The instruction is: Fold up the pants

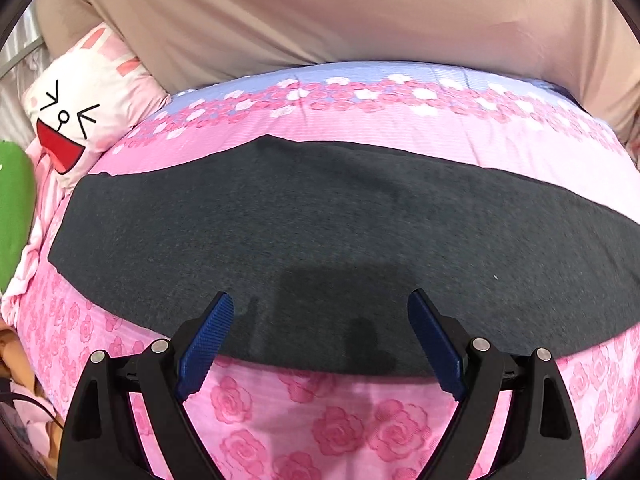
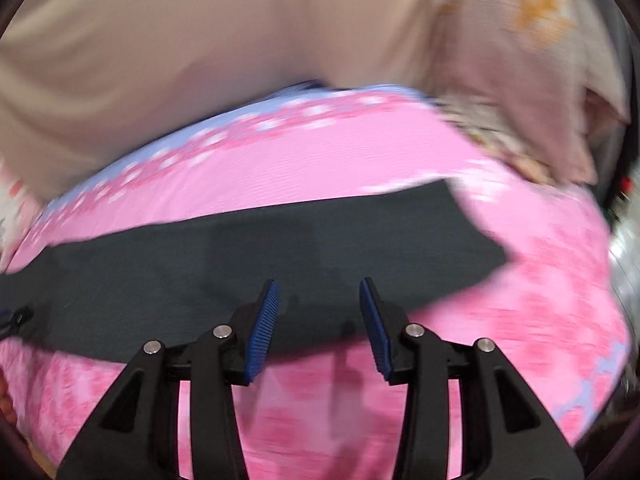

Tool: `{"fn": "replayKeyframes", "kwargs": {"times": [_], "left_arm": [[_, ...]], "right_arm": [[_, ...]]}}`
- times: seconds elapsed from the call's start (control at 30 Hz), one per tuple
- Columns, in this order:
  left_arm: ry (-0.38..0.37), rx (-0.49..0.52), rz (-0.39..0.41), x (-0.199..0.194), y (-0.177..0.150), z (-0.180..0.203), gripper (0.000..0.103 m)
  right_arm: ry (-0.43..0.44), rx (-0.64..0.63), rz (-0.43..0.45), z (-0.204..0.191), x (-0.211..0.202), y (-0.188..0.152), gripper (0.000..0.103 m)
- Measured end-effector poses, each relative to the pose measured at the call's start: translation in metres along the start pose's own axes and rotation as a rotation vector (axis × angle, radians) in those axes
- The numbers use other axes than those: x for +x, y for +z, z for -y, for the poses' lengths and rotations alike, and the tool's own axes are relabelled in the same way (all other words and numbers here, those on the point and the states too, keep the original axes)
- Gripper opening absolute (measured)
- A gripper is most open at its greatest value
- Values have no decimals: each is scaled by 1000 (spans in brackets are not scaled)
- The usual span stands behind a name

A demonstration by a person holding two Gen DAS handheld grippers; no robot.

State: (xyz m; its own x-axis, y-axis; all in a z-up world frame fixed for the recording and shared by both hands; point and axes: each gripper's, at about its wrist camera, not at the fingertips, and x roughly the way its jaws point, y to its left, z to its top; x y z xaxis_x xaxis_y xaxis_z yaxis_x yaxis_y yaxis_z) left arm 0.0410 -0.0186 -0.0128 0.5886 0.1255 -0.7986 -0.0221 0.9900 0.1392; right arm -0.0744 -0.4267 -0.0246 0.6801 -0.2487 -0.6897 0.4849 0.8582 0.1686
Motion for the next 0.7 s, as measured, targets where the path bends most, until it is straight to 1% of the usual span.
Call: {"fn": "replayKeyframes", "kwargs": {"times": [0.03, 0.1, 0.17, 0.23, 0.27, 0.33, 0.4, 0.47, 0.5, 0.53, 0.6, 0.67, 0.7], "left_arm": [[0, 3, 0, -1, -1, 2, 86], [6, 10, 2, -2, -4, 8, 86], [25, 7, 21, -5, -6, 14, 86], [37, -4, 47, -9, -7, 19, 86], [37, -5, 58, -11, -8, 24, 86], [29, 3, 56, -13, -7, 30, 86], [32, 19, 49, -12, -7, 37, 86], [44, 28, 48, -11, -7, 41, 86], [49, 29, 48, -11, -7, 42, 86], [51, 30, 47, -11, -7, 43, 86], [55, 28, 42, -10, -6, 43, 86], [58, 26, 45, -11, -5, 44, 86], [59, 24, 49, -11, -5, 44, 86]], "right_arm": [[-27, 52, 6, 24, -2, 0, 41], [-50, 133, 7, 60, -7, -3, 41], [-71, 200, 6, 87, -9, -6, 41], [-68, 209, -2, 102, -5, -6, 43], [-46, 213, -8, 105, -2, -4, 43], [11, 221, -27, 107, 9, 0, 42], [10, 215, -51, 104, 26, 7, 42], [14, 188, -79, 97, 36, 14, 31], [6, 172, -79, 94, 35, 16, 13], [-1, 147, -66, 92, 32, 22, 6], [12, 144, -23, 92, 17, 28, 6], [28, 155, 0, 97, 6, 30, 12], [32, 163, -17, 101, 8, 30, 22]]}}
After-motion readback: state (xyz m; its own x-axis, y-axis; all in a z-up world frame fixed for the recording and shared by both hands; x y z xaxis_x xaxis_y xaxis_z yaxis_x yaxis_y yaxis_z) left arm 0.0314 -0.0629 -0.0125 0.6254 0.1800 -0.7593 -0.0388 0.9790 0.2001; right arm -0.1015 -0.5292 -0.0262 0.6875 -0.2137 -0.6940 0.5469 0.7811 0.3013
